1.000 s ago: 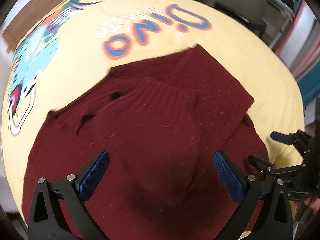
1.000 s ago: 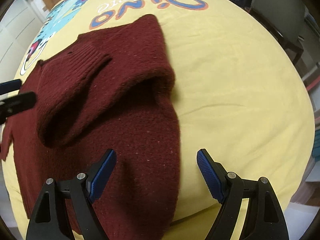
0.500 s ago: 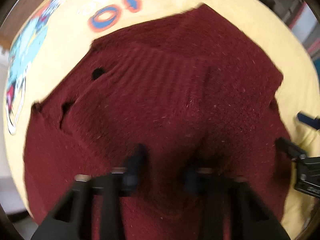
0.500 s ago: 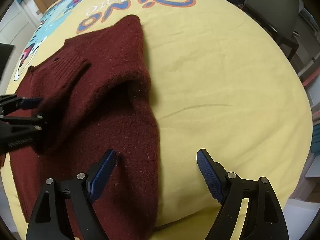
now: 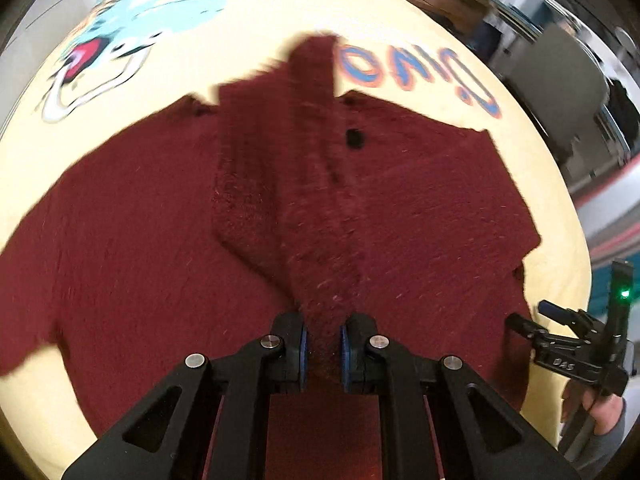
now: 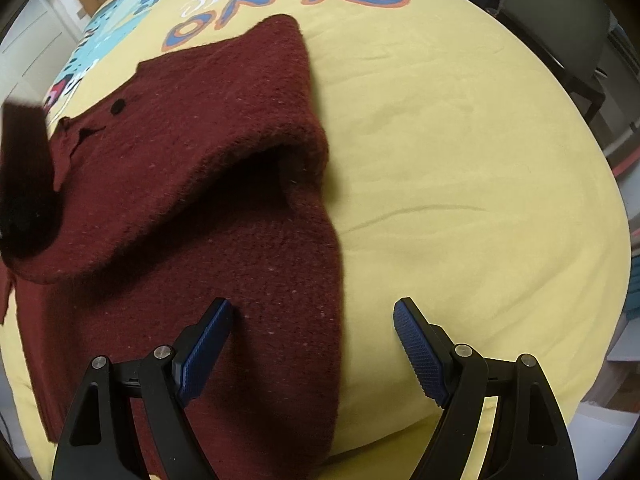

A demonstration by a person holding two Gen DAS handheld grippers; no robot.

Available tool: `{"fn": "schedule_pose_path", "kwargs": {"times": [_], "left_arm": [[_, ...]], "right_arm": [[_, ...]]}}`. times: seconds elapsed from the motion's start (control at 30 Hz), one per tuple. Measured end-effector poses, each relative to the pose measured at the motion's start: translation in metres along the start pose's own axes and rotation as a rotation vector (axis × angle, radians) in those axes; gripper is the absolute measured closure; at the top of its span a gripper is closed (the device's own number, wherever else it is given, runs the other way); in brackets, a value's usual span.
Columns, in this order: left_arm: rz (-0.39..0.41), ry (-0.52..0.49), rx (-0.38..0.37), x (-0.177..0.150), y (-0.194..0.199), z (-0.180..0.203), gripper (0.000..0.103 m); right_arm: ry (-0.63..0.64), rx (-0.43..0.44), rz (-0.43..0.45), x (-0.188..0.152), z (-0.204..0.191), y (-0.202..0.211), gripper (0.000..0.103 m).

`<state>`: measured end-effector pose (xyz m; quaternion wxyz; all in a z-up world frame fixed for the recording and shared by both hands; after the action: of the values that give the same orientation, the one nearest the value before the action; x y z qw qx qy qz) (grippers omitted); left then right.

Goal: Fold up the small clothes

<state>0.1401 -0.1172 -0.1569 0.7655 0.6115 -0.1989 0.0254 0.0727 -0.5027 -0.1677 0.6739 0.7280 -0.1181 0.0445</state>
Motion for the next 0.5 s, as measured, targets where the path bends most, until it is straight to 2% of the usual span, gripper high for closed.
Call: {"fn": "schedule_pose_path", "kwargs": {"times": [0.13, 0.27, 0.33, 0.4, 0.43, 0.5], "left_arm": [[-0.021, 0.082, -0.009, -0.019, -0.007, -0.010, 0.090], [-0.073, 0.082, 0.004, -0.027, -0.012, -0.002, 0.089], [-0.101, 0.089, 0.020, -0.030, -0.017, -0.002, 0.080], [-0.125, 0.104, 0.047, -0.038, -0.015, -0.012, 0.062], [-0.136, 0.119, 0.060, -0.040, -0.016, -0.017, 0.057], [-0.143, 0.139, 0.074, -0.043, -0.016, -0.028, 0.032]], "right_arm": [[0.023, -0.004, 0.004, 0.002, -0.004, 0.004, 0.019], [0.024, -0.001, 0.007, 0.006, -0.010, 0.004, 0.019], [0.027, -0.002, 0.005, 0.010, -0.014, 0.001, 0.019], [0.037, -0.005, 0.003, 0.009, -0.017, 0.000, 0.019], [0.043, -0.007, 0.002, 0.009, -0.018, 0.000, 0.019], [0.048, -0.010, 0.002, 0.010, -0.018, -0.001, 0.019]]}}
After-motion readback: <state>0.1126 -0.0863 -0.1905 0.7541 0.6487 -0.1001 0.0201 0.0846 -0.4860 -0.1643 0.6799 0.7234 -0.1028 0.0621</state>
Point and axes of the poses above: each gripper's, at about its wrist camera, not at the fingertips, and y roughly against the way its jaws point, z to its right, x to its top, the point moved 2 cm from there along -y, roughly the way its jaws point, and after that the axes turned 1 degree about x, right-handed, at the moved point
